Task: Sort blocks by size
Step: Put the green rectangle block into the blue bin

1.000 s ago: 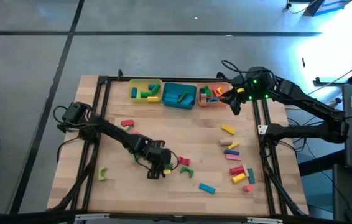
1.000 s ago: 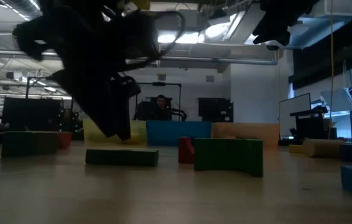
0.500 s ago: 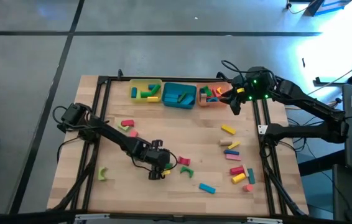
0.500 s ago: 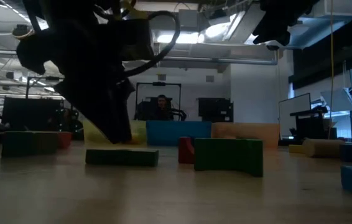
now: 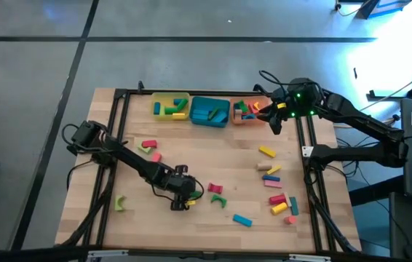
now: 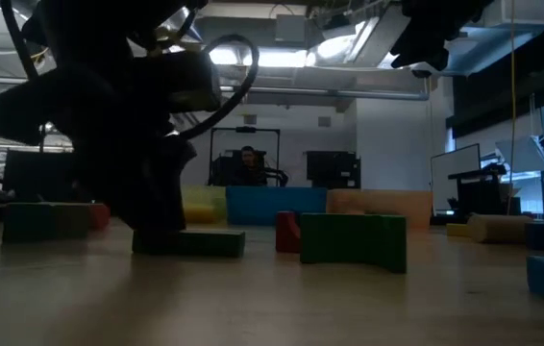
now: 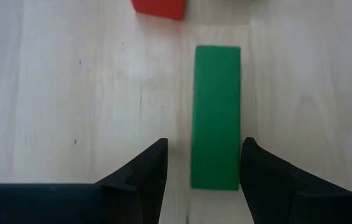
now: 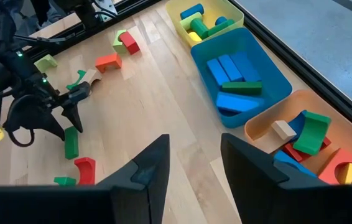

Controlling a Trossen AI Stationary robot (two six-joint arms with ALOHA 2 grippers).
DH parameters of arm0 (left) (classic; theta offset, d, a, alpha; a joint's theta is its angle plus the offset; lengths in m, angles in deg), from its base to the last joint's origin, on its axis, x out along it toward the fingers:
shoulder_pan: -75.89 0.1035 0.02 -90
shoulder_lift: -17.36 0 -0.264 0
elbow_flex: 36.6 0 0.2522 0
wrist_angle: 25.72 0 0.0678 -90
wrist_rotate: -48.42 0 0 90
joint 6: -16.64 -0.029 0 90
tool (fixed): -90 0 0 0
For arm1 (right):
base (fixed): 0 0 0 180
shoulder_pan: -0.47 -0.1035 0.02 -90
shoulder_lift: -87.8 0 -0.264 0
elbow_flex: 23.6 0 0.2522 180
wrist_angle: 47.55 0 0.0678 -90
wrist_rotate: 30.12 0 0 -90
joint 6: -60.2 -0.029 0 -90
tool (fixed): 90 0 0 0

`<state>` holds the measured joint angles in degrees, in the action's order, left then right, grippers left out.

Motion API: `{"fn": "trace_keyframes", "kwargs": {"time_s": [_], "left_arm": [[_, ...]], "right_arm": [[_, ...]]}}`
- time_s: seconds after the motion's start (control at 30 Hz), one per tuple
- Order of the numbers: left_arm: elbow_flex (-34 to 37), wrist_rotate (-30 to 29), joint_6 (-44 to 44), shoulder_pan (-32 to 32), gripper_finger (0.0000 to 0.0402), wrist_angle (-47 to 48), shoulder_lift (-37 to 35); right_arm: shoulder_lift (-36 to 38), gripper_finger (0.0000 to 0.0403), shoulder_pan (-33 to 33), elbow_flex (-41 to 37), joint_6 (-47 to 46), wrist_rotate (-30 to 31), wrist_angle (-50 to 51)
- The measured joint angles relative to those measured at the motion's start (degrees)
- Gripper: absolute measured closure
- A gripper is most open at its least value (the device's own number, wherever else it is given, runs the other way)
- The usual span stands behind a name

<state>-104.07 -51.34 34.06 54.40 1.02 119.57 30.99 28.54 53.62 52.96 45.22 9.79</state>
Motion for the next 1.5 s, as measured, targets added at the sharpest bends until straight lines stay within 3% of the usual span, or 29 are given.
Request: {"fn": "trace_keyframes", "kwargs": {"time_s": [0.3,0.6,0.8,0.97,1.13,1.3,1.5], "left_arm": [[-0.27,-1.54,-1.25,0.11,0.0237,-0.62,3.12],[-0.08,-1.38,-0.46,0.92,0.0315,-3.15,1.96],[0.03,-0.98,2.2,5.4,0.035,-3.32,-2.53],[0.03,-1.09,0.45,10.45,0.037,-3.41,-7.47],[-0.01,2.87,0.29,13.9,0.0394,-3.56,-10.05],[-0.06,8.98,2.1,13.94,0.0385,-3.4,-9.38],[-0.03,9.23,1.57,12.96,0.0326,-4.94,-7.22]], "right_arm": [[0.0,0.0255,0.0,0.0,0.0,-0.02,0.0],[0.0,0.0255,0.0,0.0,0.0,-0.02,-0.02],[-0.02,0.0255,0.0,0.0,-1.61,-0.43,-0.1],[-0.02,0.0255,0.0,0.0,-1.84,-4.13,-0.13],[-0.02,0.0255,0.02,0.0,-1.86,-5.09,-0.04],[-0.02,0.0255,0.02,0.0,-1.86,-5.11,-0.02],[-0.02,0.0255,0.02,0.0,-1.85,-5.27,-0.01]]}}
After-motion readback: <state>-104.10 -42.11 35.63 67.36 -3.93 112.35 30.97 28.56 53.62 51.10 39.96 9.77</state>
